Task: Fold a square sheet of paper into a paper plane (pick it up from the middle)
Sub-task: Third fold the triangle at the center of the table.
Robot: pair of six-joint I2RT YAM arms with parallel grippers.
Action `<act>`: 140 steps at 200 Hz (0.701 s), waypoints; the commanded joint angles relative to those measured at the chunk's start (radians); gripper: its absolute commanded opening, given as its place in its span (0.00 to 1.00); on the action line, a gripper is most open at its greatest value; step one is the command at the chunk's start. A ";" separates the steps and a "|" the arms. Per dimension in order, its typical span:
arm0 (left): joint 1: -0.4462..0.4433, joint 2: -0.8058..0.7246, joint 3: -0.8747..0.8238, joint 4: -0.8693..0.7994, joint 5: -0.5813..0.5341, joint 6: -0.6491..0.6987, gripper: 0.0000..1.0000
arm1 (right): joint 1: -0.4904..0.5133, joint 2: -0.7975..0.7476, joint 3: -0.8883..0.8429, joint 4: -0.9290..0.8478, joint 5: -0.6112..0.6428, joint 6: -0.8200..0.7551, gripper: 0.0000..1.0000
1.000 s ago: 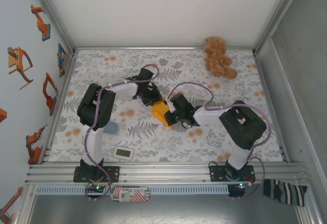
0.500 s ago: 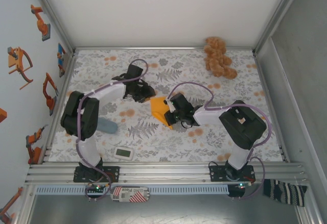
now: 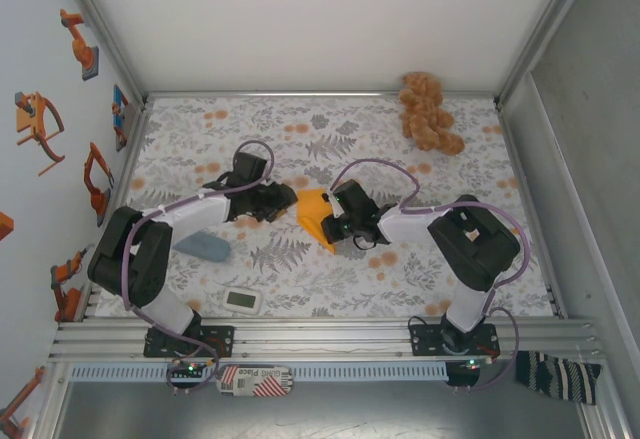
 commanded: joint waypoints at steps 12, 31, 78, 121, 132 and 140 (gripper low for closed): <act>-0.007 0.111 0.131 0.010 0.037 0.014 0.41 | -0.006 0.018 0.022 -0.017 -0.020 0.054 0.00; -0.016 0.202 0.233 -0.046 0.039 0.045 0.40 | -0.006 0.022 0.025 -0.017 -0.020 0.059 0.00; -0.027 0.357 0.348 -0.106 0.035 0.083 0.36 | -0.007 0.024 0.028 -0.011 -0.027 0.072 0.00; -0.035 0.402 0.370 -0.140 0.040 0.106 0.34 | -0.009 0.019 0.032 -0.012 -0.037 0.071 0.00; -0.037 0.411 0.373 -0.151 0.038 0.109 0.34 | -0.008 0.018 0.034 -0.011 -0.036 0.071 0.00; -0.036 0.417 0.376 -0.159 0.037 0.111 0.33 | -0.009 0.017 0.035 -0.011 -0.033 0.071 0.00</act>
